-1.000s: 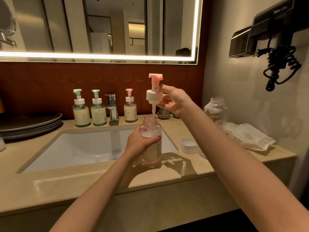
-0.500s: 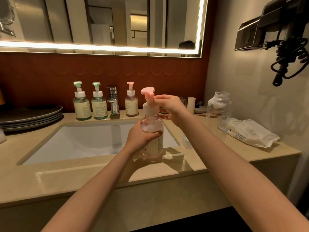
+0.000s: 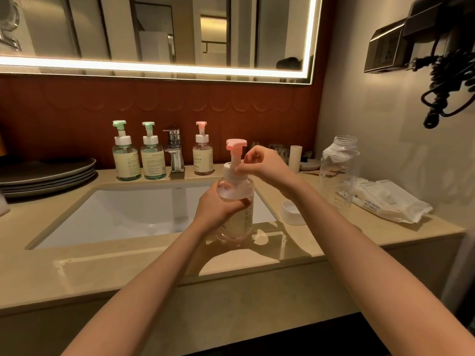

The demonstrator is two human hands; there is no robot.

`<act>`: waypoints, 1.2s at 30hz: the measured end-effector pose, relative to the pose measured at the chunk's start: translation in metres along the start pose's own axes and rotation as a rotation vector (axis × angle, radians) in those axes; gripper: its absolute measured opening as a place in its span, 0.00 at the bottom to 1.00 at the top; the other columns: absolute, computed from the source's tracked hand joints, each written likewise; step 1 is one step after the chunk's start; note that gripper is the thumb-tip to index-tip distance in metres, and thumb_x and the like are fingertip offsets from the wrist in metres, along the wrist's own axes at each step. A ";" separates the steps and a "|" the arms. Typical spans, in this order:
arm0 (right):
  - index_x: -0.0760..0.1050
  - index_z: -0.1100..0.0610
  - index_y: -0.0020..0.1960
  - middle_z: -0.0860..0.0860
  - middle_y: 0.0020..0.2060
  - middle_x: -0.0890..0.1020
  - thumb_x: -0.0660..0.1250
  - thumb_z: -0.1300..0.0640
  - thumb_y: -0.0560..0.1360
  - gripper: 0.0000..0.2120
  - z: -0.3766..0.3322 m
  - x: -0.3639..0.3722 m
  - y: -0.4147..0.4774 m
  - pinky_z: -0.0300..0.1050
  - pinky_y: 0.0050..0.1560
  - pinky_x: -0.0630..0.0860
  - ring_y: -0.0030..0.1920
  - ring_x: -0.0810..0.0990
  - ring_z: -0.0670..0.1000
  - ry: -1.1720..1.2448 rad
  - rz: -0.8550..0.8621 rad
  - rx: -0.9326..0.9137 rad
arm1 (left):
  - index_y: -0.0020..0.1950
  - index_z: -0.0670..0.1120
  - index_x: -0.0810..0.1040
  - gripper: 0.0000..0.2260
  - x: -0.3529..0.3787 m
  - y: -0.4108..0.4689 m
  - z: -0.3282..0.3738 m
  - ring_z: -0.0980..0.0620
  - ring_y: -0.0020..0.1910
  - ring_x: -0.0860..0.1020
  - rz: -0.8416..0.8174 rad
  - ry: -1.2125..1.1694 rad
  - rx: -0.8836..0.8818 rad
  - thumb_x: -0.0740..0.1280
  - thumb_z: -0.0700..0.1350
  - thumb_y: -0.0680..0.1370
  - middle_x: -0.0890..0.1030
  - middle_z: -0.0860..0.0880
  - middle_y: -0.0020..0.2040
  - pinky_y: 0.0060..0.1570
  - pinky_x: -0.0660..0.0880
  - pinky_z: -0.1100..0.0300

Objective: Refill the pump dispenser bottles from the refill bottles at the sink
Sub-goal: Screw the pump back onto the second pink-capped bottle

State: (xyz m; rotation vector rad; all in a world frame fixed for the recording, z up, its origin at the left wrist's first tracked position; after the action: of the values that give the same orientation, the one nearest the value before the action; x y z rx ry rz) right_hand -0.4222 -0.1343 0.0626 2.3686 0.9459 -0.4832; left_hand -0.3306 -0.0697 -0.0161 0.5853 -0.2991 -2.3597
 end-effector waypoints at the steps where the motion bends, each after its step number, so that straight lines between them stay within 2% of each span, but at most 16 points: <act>1: 0.69 0.56 0.45 0.47 0.40 0.74 0.72 0.56 0.69 0.12 -0.001 -0.002 0.000 0.39 0.44 0.72 0.42 0.73 0.46 -0.028 0.024 -0.022 | 0.64 0.47 0.69 0.27 0.000 0.000 0.000 0.51 0.54 0.73 0.000 0.001 0.004 0.74 0.49 0.69 0.74 0.51 0.55 0.48 0.71 0.58; 4: 0.69 0.55 0.54 0.45 0.42 0.74 0.74 0.51 0.67 0.21 -0.001 -0.002 -0.002 0.41 0.45 0.72 0.43 0.73 0.44 -0.130 0.033 -0.046 | 0.64 0.48 0.69 0.26 0.000 -0.002 0.003 0.51 0.54 0.73 -0.007 0.008 0.014 0.74 0.48 0.69 0.74 0.52 0.55 0.49 0.71 0.58; 8: 0.68 0.56 0.68 0.50 0.58 0.76 0.70 0.54 0.72 0.27 0.007 0.017 -0.008 0.37 0.47 0.69 0.55 0.72 0.46 0.060 -0.136 0.014 | 0.63 0.49 0.69 0.25 0.000 -0.002 0.004 0.53 0.54 0.73 -0.013 -0.001 0.017 0.74 0.48 0.69 0.74 0.52 0.55 0.50 0.71 0.59; 10: 0.71 0.57 0.67 0.52 0.61 0.76 0.70 0.54 0.72 0.24 0.008 0.015 -0.009 0.36 0.46 0.68 0.55 0.73 0.46 0.087 -0.111 0.013 | 0.60 0.51 0.68 0.23 0.000 -0.002 0.003 0.52 0.54 0.73 -0.009 0.009 0.020 0.74 0.48 0.69 0.74 0.52 0.55 0.51 0.72 0.58; 12: 0.73 0.57 0.62 0.52 0.58 0.77 0.73 0.50 0.68 0.25 0.010 0.006 -0.005 0.37 0.44 0.69 0.54 0.74 0.47 0.025 0.000 0.020 | 0.59 0.52 0.68 0.23 -0.001 -0.001 0.002 0.51 0.54 0.74 -0.003 0.022 0.023 0.74 0.49 0.69 0.75 0.52 0.55 0.50 0.72 0.58; 14: 0.71 0.55 0.59 0.51 0.57 0.74 0.75 0.43 0.65 0.29 0.014 0.003 -0.001 0.41 0.49 0.71 0.55 0.73 0.49 -0.089 0.052 0.047 | 0.61 0.51 0.68 0.24 0.000 -0.001 0.004 0.52 0.54 0.74 -0.007 0.020 0.031 0.74 0.49 0.69 0.75 0.52 0.55 0.51 0.72 0.58; 17: 0.68 0.55 0.66 0.51 0.61 0.72 0.70 0.44 0.70 0.30 0.015 0.017 -0.002 0.42 0.54 0.69 0.60 0.71 0.49 0.007 -0.062 0.066 | 0.59 0.51 0.68 0.23 0.000 -0.002 0.006 0.53 0.53 0.73 -0.010 0.008 0.029 0.75 0.48 0.69 0.74 0.54 0.53 0.49 0.71 0.59; 19: 0.70 0.56 0.66 0.48 0.56 0.75 0.68 0.49 0.73 0.24 0.010 0.021 -0.005 0.35 0.48 0.68 0.57 0.72 0.46 0.101 -0.113 0.047 | 0.58 0.51 0.68 0.22 0.000 -0.002 0.005 0.52 0.53 0.73 -0.011 -0.002 0.022 0.74 0.47 0.69 0.74 0.53 0.52 0.49 0.71 0.58; 21: 0.75 0.57 0.61 0.47 0.51 0.77 0.71 0.47 0.70 0.23 0.009 0.011 -0.003 0.36 0.44 0.69 0.54 0.75 0.47 0.048 -0.007 0.030 | 0.60 0.50 0.69 0.23 0.000 -0.003 0.004 0.52 0.53 0.73 -0.009 0.004 0.026 0.74 0.48 0.69 0.74 0.53 0.53 0.50 0.72 0.58; 24: 0.73 0.57 0.58 0.50 0.54 0.76 0.73 0.39 0.64 0.30 0.013 0.001 0.001 0.44 0.49 0.73 0.55 0.75 0.50 -0.132 0.138 0.042 | 0.62 0.49 0.69 0.25 0.000 -0.002 0.003 0.51 0.54 0.74 -0.008 0.007 0.025 0.75 0.48 0.69 0.74 0.52 0.54 0.52 0.73 0.57; 27: 0.69 0.56 0.65 0.51 0.61 0.73 0.71 0.42 0.69 0.30 0.013 0.013 0.000 0.45 0.55 0.69 0.62 0.72 0.51 -0.033 0.037 0.039 | 0.61 0.50 0.69 0.25 0.000 -0.001 0.003 0.53 0.53 0.74 -0.009 0.013 0.032 0.75 0.49 0.68 0.74 0.54 0.53 0.50 0.71 0.59; 29: 0.71 0.55 0.65 0.48 0.55 0.75 0.70 0.47 0.71 0.26 0.012 0.024 -0.004 0.43 0.54 0.69 0.62 0.74 0.51 0.041 -0.052 0.034 | 0.62 0.50 0.69 0.25 0.001 0.001 0.001 0.53 0.54 0.74 -0.014 0.022 0.033 0.75 0.49 0.68 0.74 0.53 0.53 0.50 0.71 0.60; 30: 0.73 0.55 0.64 0.46 0.52 0.76 0.70 0.47 0.71 0.24 0.013 0.023 -0.004 0.44 0.55 0.71 0.60 0.75 0.51 0.031 -0.032 0.027 | 0.62 0.50 0.69 0.25 0.002 0.001 0.000 0.52 0.54 0.74 -0.012 0.027 0.027 0.75 0.49 0.68 0.75 0.53 0.54 0.50 0.72 0.59; 32: 0.76 0.55 0.60 0.46 0.50 0.78 0.71 0.42 0.69 0.24 0.014 0.016 -0.001 0.49 0.57 0.74 0.57 0.77 0.52 -0.092 0.104 0.014 | 0.62 0.50 0.69 0.26 0.001 0.003 -0.002 0.51 0.55 0.75 0.004 0.045 0.017 0.75 0.49 0.68 0.76 0.52 0.55 0.50 0.73 0.59; 34: 0.77 0.55 0.57 0.50 0.52 0.80 0.69 0.34 0.65 0.30 0.012 0.008 -0.001 0.55 0.56 0.74 0.56 0.76 0.53 -0.325 0.250 0.023 | 0.64 0.50 0.69 0.28 0.002 0.003 -0.002 0.51 0.56 0.76 0.012 0.069 0.016 0.75 0.51 0.67 0.77 0.51 0.58 0.50 0.74 0.59; 36: 0.75 0.56 0.58 0.52 0.55 0.77 0.67 0.29 0.63 0.37 0.014 0.006 0.001 0.57 0.56 0.73 0.58 0.74 0.54 -0.471 0.296 0.066 | 0.65 0.50 0.69 0.29 0.002 0.003 -0.001 0.51 0.57 0.76 0.012 0.070 0.030 0.75 0.51 0.67 0.77 0.51 0.59 0.50 0.73 0.60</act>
State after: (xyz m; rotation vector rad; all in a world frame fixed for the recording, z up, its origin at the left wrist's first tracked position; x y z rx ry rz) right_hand -0.4193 -0.1400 0.0488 2.2478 0.3652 -0.9076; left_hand -0.3302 -0.0730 -0.0163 0.6764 -0.3064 -2.3211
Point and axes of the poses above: each hand's wrist, its own y-axis towards the middle knuckle, its own x-axis out of the palm, z = x × y, the point moved 10 cm from there along y, towards the middle knuckle
